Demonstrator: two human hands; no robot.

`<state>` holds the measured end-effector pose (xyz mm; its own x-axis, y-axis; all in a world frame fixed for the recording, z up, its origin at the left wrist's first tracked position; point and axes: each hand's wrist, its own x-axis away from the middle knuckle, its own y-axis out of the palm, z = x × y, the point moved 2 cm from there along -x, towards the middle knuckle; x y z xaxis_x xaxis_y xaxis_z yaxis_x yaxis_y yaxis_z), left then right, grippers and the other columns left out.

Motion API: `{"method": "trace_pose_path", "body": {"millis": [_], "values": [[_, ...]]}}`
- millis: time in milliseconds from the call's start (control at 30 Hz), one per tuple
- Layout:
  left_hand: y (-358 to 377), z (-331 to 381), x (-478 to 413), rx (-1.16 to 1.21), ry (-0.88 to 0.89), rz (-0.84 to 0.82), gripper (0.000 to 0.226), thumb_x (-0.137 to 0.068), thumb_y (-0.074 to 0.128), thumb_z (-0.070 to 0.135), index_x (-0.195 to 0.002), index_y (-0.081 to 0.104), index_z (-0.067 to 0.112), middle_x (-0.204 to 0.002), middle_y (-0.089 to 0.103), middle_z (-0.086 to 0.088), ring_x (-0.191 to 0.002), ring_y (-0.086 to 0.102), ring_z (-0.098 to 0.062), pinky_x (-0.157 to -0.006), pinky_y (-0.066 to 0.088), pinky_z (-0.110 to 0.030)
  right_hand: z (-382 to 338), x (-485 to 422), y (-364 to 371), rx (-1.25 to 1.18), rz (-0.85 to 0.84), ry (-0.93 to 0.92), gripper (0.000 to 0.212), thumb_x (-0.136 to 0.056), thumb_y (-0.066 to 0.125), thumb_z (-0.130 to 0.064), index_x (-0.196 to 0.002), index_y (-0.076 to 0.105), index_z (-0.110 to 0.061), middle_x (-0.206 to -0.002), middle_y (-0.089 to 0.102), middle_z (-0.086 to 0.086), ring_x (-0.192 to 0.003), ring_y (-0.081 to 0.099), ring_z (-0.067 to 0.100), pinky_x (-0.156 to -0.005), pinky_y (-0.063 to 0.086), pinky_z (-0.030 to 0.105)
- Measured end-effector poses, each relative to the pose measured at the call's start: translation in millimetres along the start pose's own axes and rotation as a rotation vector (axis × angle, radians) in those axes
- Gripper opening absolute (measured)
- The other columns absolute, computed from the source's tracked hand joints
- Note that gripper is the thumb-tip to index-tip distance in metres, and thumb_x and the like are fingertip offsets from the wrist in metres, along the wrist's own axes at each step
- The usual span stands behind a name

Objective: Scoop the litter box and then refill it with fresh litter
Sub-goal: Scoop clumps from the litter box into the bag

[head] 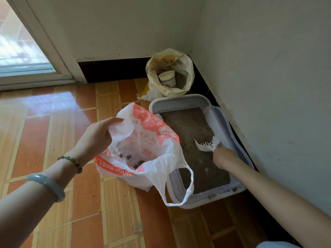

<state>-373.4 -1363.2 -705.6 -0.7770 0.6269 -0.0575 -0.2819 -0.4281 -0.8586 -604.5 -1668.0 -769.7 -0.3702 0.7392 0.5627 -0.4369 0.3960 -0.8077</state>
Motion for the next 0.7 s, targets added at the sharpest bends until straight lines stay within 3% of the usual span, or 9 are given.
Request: {"method": "trace_pose_path", "body": {"millis": [67, 200, 333, 467, 700], "values": [[0.0, -4.5, -0.4, 0.002, -0.001, 0.010, 0.053, -0.089, 0.035, -0.011, -0.125, 0.058, 0.021, -0.119, 0.064, -0.012, -0.079, 0.061, -0.024, -0.058, 0.046, -0.019, -3.1, -5.6, 0.2, -0.053, 0.047, -0.012, 0.018, -0.093, 0.043, -0.008, -0.108, 0.052, -0.009, -0.090, 0.059, 0.006, -0.073, 0.055, 0.017, -0.062, 0.044, 0.029], [-1.0, -12.4, -1.8, 0.031, -0.013, 0.030, 0.052, -0.090, 0.035, -0.010, -0.123, 0.059, 0.021, -0.120, 0.064, -0.011, -0.082, 0.064, -0.026, -0.063, 0.054, -0.027, -16.4, -19.9, -5.3, -0.117, 0.086, -0.037, 0.020, -0.094, 0.041, -0.007, -0.107, 0.056, -0.008, -0.089, 0.060, 0.008, -0.076, 0.058, 0.020, -0.062, 0.044, 0.029], [-0.6, -16.6, -0.4, 0.042, -0.023, 0.011, 0.051, -0.090, 0.035, -0.010, -0.123, 0.060, 0.019, -0.119, 0.064, -0.011, -0.071, 0.061, -0.020, -0.053, 0.045, -0.017, -23.8, -36.0, -5.9, -0.226, 0.140, -0.047, 0.024, -0.097, 0.036, -0.014, -0.114, 0.052, -0.007, -0.099, 0.061, 0.012, -0.081, 0.057, 0.023, -0.069, 0.047, 0.033], [1.0, -24.2, 2.0, 0.048, -0.025, 0.005, 0.051, -0.090, 0.034, -0.010, -0.123, 0.059, 0.020, -0.119, 0.064, -0.010, -0.075, 0.064, -0.021, -0.054, 0.047, -0.018, -20.3, -47.5, 1.9, -0.244, 0.214, -0.097, 0.031, -0.100, 0.033, -0.025, -0.118, 0.047, -0.004, -0.108, 0.061, 0.017, -0.092, 0.059, 0.029, -0.069, 0.044, 0.034], [-0.1, -21.7, 3.6, 0.039, -0.035, -0.008, 0.049, -0.091, 0.036, -0.009, -0.124, 0.060, 0.019, -0.118, 0.064, -0.011, -0.061, 0.056, -0.009, -0.046, 0.038, -0.007, -12.4, -37.7, 8.3, -0.210, 0.253, -0.169, 0.031, -0.101, 0.029, -0.027, -0.113, 0.045, -0.004, -0.104, 0.058, 0.016, -0.086, 0.058, 0.027, -0.065, 0.041, 0.033]]}}
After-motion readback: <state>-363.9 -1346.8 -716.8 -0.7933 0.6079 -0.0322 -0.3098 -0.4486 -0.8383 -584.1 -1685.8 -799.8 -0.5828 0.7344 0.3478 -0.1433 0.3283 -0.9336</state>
